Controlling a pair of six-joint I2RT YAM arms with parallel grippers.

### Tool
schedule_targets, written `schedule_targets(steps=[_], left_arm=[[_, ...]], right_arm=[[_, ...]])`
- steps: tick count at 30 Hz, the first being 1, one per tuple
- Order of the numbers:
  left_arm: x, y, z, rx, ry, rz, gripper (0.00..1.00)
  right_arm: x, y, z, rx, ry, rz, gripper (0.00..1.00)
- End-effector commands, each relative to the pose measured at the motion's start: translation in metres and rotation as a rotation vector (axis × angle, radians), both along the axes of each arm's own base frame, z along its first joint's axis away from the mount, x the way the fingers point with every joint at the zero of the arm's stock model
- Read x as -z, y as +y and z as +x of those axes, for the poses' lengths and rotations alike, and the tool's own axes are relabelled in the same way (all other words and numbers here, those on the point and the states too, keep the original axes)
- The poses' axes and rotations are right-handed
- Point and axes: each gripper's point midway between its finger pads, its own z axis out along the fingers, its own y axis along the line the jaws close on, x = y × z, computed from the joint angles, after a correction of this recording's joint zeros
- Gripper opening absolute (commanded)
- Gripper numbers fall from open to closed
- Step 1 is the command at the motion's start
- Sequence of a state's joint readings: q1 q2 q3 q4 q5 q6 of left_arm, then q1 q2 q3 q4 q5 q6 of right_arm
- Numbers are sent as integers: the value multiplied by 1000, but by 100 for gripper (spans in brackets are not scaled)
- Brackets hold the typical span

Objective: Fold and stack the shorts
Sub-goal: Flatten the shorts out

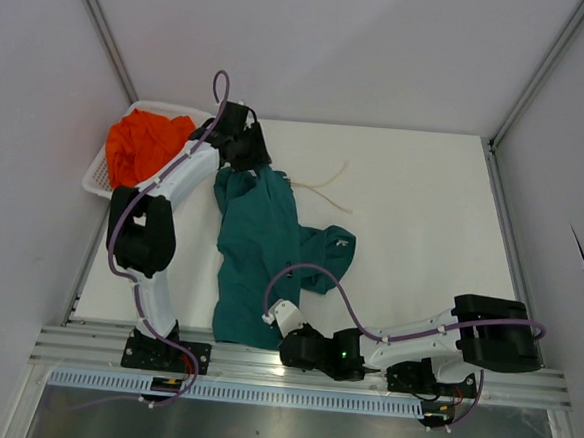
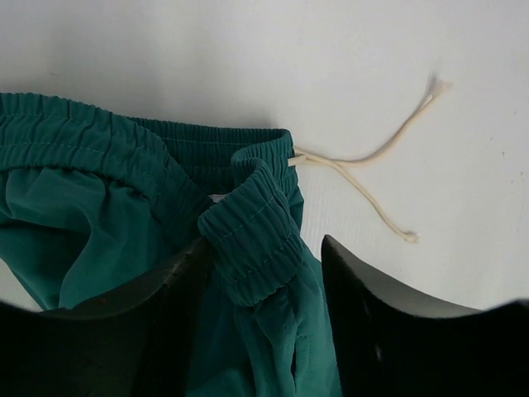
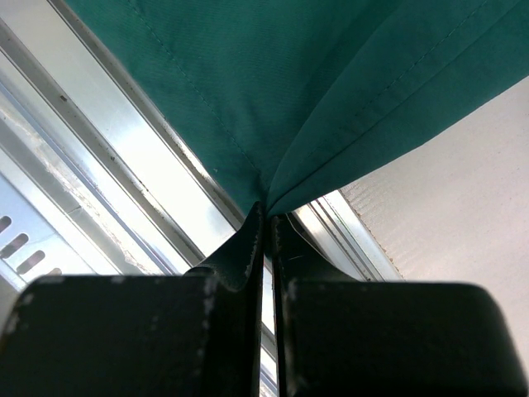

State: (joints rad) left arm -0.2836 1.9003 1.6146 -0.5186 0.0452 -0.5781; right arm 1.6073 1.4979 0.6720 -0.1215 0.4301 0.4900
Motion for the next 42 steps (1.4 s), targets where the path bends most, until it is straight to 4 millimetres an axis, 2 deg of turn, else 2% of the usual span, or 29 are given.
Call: schedule_targets(steps=[1,3,7,11,16,18,21,23,24,25,26,27,28,29,30,31,32,34,35,36,37,39,40,41,42], left_arm=[[-15,-3,14,-22,-40,-7,59],[-12,-3,16,-21,-34,1,56],[-6,-3,17,-20,-24,9,39],[0,-4,18,-12,-12,8,28],[0,-1,20,-13,-19,13,1],[-4,1,21,-17,-29,16,0],[-21,6,23,-31,-55,13,0],[-39,12,24,-42,-80,6,0],[-56,13,30,-49,-115,-5,0],[-66,16,31,-54,-130,-11,0],[-71,19,30,-62,-126,-12,0],[-97,22,36,-73,-174,-25,0],[-105,29,37,-92,-182,-28,0],[-108,34,35,-104,-170,-24,0],[-137,42,40,-125,-222,-40,0],[-140,46,37,-142,-208,-48,0],[-156,55,39,-181,-239,-42,0],[-182,65,32,-230,-265,-67,0],[-192,67,29,-240,-281,-75,0],[-211,73,20,-263,-317,-80,0],[-219,76,15,-288,-326,-91,0],[-239,87,5,-330,-375,-88,0],[-259,92,-7,-349,-415,-103,0],[-268,96,-13,-363,-432,-109,0],[-277,103,-18,-381,-453,-117,0]], right_arm=[[16,-15,-2,3,2,-76,0],[15,-15,-3,2,3,-74,0],[15,-16,-2,4,3,-74,0],[15,-16,-2,5,2,-74,0],[13,-16,-2,9,1,-69,0],[12,-17,0,20,-6,-68,0],[6,-20,9,67,-13,-54,0],[-3,-24,18,107,-5,-28,0],[-8,-26,23,126,-7,-16,0],[-12,-31,27,145,-9,-18,0],[-26,-32,37,181,-7,23,0],[-33,-38,43,201,-9,23,0],[-42,-41,49,219,-14,41,0],[-61,-45,61,258,-20,95,0],[-70,-51,67,269,-25,103,0],[-80,-54,73,283,-27,125,0],[-98,-60,86,321,-32,180,0],[-123,-61,97,314,-31,234,0],[-135,-67,111,350,-41,259,0],[-147,-71,117,349,-59,272,0],[-169,-72,127,372,-86,309,0],[-190,-82,146,408,-139,331,0],[-199,-86,152,385,-185,311,0],[-219,-90,161,408,-226,333,0],[-228,-99,173,436,-256,332,0]])
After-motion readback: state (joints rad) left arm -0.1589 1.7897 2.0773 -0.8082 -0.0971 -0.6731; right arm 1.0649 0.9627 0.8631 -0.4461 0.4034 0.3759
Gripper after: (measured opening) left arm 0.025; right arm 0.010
